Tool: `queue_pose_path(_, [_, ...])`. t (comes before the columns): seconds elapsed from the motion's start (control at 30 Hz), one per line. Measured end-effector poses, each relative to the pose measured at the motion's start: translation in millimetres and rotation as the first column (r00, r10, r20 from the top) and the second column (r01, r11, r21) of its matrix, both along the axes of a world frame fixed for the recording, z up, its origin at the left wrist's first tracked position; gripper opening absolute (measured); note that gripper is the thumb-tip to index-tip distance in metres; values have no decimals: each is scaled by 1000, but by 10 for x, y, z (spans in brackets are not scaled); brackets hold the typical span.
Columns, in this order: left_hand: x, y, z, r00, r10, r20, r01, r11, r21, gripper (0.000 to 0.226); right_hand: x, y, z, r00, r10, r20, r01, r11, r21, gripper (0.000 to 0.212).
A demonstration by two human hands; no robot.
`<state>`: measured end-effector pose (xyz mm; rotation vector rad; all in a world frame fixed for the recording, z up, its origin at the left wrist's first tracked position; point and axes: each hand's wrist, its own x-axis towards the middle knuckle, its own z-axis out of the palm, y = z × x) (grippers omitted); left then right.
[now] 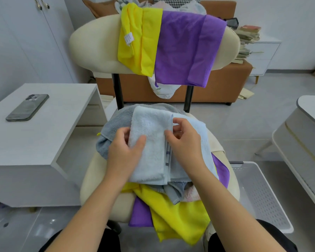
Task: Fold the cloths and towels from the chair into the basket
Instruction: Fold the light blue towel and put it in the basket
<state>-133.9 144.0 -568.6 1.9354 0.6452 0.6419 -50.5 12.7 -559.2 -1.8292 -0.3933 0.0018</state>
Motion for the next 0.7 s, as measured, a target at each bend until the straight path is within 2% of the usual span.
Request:
queue_pose_path(0.07, [-40, 83, 55, 997, -66, -50, 60, 992, -115, 20, -7, 20, -14, 999, -26, 35, 26, 1000, -13, 32])
queue_pose_path(0.17, [-68, 109, 110, 978, -173, -115, 147, 968, -205, 27, -33, 20, -7, 991, -84, 99, 84, 996, 9, 41])
queue_pose_path(0.23, [-54, 63, 160, 981, -168, -92, 143, 962, -233, 37, -56, -9, 19, 991, -77, 113, 73, 996, 45, 33])
queue_pose_path(0.3, [-33, -7, 218, 985, -164, -52, 147, 959, -241, 37, -85, -40, 52, 994, -14, 113, 9, 999, 38, 18])
queue_pose_path(0.37, [-8, -71, 274, 979, -205, -7, 198, 953, -229, 37, -100, -61, 90, 997, 65, 39, -64, 998, -7, 8])
queue_pose_path(0.47, [30, -178, 340, 912, -397, 109, 409, 900, -151, 47, -65, -121, 196, 981, 136, -139, -133, 991, 30, 21])
queue_pose_path(0.57, [116, -312, 377, 817, -557, 150, 558, 829, 37, 40, 31, -302, 347, 931, 194, -309, -164, 979, 122, 28])
queue_pose_path(0.63, [194, -394, 394, 777, -619, 117, 599, 784, 164, 34, 120, -489, 417, 799, 376, -470, -234, 914, 332, 34])
queue_pose_path(0.7, [259, -481, 409, 735, -670, 106, 653, 741, 155, 26, 196, -676, 452, 688, 474, -549, -288, 873, 393, 44])
